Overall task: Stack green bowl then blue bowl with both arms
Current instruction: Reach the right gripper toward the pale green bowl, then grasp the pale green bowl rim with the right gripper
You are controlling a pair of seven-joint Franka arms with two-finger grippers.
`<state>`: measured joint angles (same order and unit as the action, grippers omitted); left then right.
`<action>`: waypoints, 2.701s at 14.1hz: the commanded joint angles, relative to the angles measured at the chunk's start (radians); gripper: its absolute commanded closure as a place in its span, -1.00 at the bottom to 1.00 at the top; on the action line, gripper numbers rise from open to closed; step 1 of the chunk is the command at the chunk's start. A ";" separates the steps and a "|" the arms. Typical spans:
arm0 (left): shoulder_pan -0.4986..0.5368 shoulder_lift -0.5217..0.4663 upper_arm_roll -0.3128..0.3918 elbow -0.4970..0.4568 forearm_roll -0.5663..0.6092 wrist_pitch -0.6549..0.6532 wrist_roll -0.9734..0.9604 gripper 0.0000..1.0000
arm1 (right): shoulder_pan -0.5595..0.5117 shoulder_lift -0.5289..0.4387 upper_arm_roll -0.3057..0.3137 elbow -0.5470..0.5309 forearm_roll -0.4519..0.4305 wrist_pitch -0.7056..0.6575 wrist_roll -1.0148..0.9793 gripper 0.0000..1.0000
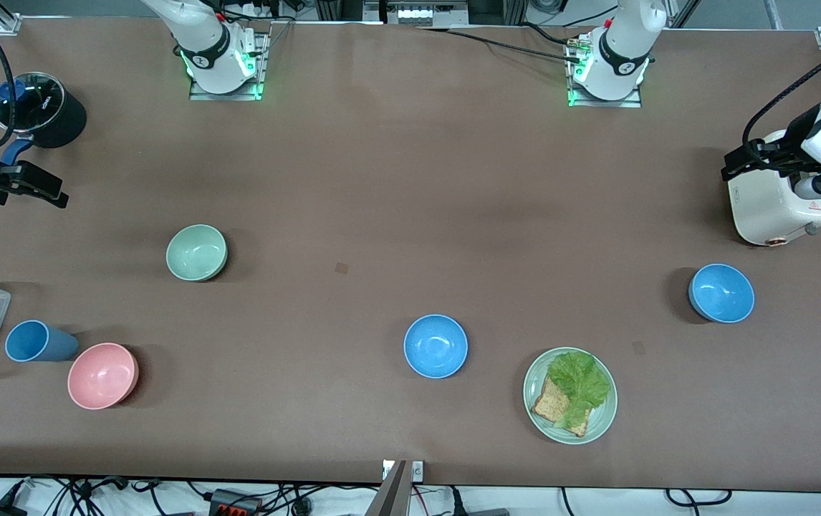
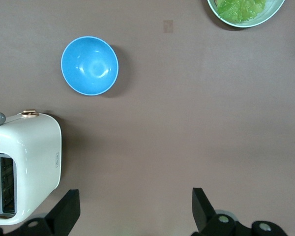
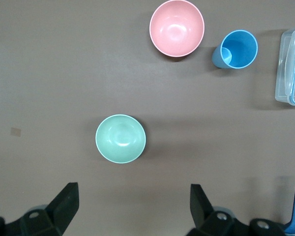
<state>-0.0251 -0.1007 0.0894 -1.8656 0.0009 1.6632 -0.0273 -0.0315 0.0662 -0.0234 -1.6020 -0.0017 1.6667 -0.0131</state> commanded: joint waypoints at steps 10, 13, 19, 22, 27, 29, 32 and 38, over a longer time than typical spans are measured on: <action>0.020 0.019 -0.005 0.037 -0.039 -0.071 0.006 -1.00 | -0.001 0.085 0.005 0.000 -0.003 0.010 -0.013 -1.00; 0.020 0.022 -0.002 0.037 -0.039 -0.076 0.006 -1.00 | 0.002 0.147 0.005 0.000 0.006 0.034 -0.011 -1.00; 0.022 0.024 0.001 0.040 -0.052 -0.076 0.007 -1.00 | 0.040 0.306 0.005 0.004 0.019 0.102 -0.013 -1.00; 0.022 0.024 0.001 0.048 -0.052 -0.073 0.032 -1.00 | 0.050 0.349 0.003 0.005 0.025 0.119 0.002 -1.00; 0.045 0.055 0.003 0.069 -0.052 -0.079 0.084 -1.00 | 0.050 0.463 0.003 0.004 0.017 0.108 -0.013 -1.00; 0.045 0.055 0.001 0.069 -0.052 -0.088 0.078 -1.00 | 0.048 0.500 0.003 0.004 0.017 0.116 -0.013 -1.00; 0.048 0.065 0.001 0.083 -0.052 -0.091 0.081 -1.00 | 0.042 0.552 -0.003 -0.001 0.014 0.119 -0.013 -1.00; 0.088 0.116 0.003 0.134 -0.052 -0.094 0.058 -1.00 | 0.018 0.624 -0.006 -0.003 0.017 0.113 0.007 -0.54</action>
<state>0.0435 -0.0185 0.0921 -1.7858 -0.0322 1.5997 0.0278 0.0101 0.6707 -0.0355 -1.6114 0.0091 1.7878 -0.0111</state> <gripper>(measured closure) 0.000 0.128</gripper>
